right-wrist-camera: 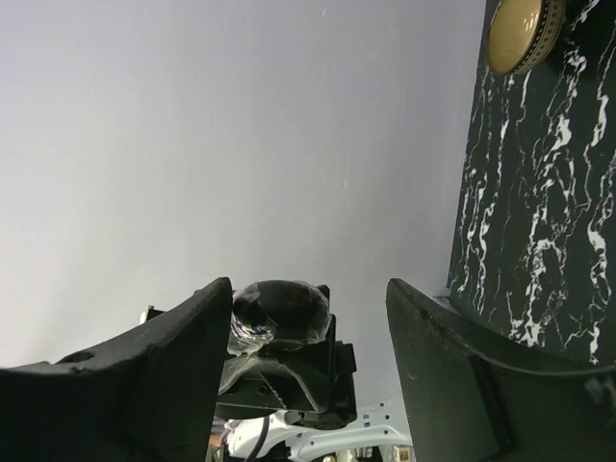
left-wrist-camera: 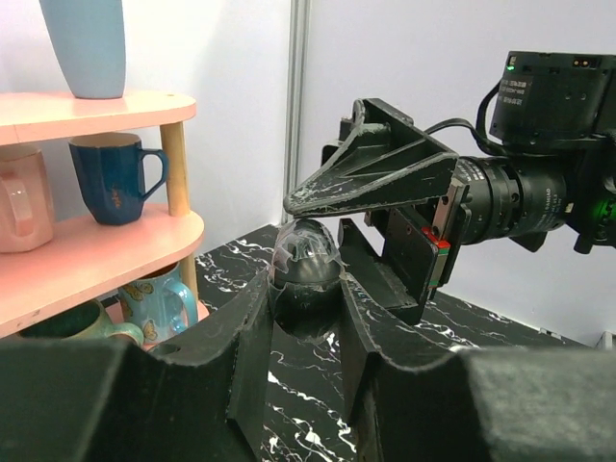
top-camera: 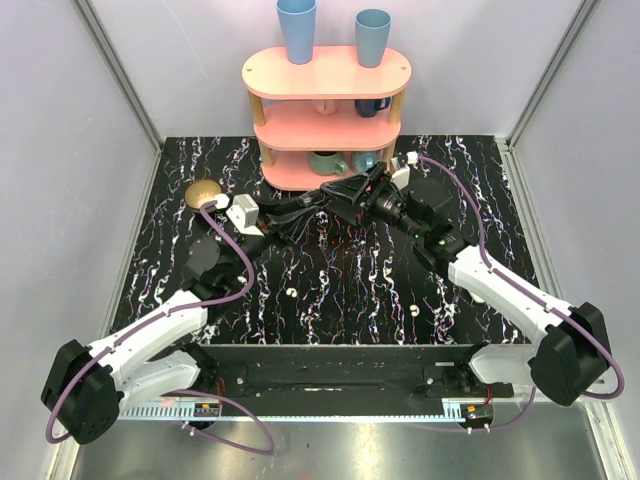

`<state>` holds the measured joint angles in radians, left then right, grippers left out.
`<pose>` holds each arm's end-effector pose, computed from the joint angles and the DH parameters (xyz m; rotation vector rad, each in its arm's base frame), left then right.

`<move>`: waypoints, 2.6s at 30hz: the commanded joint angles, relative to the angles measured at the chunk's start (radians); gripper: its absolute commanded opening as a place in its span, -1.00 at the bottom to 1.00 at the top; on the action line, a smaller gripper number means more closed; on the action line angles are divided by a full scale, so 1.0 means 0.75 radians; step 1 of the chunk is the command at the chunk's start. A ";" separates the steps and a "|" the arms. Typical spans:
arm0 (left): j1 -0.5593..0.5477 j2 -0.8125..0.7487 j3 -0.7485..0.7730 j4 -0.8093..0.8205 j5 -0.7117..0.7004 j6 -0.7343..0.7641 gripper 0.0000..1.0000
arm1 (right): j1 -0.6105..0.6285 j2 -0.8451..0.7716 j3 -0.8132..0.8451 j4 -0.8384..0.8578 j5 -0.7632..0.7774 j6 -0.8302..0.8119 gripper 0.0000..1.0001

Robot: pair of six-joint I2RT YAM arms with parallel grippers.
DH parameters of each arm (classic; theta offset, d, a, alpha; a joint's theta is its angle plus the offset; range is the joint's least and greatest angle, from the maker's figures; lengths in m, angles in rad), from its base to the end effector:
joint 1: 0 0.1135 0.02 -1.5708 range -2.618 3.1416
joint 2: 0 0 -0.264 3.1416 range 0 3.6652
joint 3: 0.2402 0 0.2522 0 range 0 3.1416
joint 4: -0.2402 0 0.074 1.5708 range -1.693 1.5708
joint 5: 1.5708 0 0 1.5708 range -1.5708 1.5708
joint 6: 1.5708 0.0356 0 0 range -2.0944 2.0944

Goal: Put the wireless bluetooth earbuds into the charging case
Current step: Pass from the left arm to the right, then pass from the right arm to the left

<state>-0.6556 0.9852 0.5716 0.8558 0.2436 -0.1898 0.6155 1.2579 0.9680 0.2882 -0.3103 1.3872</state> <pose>0.1696 -0.1413 0.3365 0.4882 1.0818 -0.8853 0.2375 0.1812 0.3520 0.4334 1.8431 1.7306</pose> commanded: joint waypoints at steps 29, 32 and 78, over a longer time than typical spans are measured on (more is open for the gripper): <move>-0.014 0.051 0.050 0.045 -0.016 -0.003 -0.81 | 0.000 0.061 0.000 0.254 -0.194 0.159 -0.31; -0.016 0.053 0.056 0.039 -0.016 -0.017 -0.60 | 0.002 0.055 -0.004 0.264 -0.192 0.157 -0.51; -0.018 0.135 0.068 0.174 0.000 -0.093 -0.35 | -0.021 0.078 -0.063 0.356 -0.206 0.265 -0.71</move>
<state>-0.6643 1.0775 0.5831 0.9169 0.2386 -0.2485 0.6060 1.3197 0.9203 0.4980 -0.4393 1.5711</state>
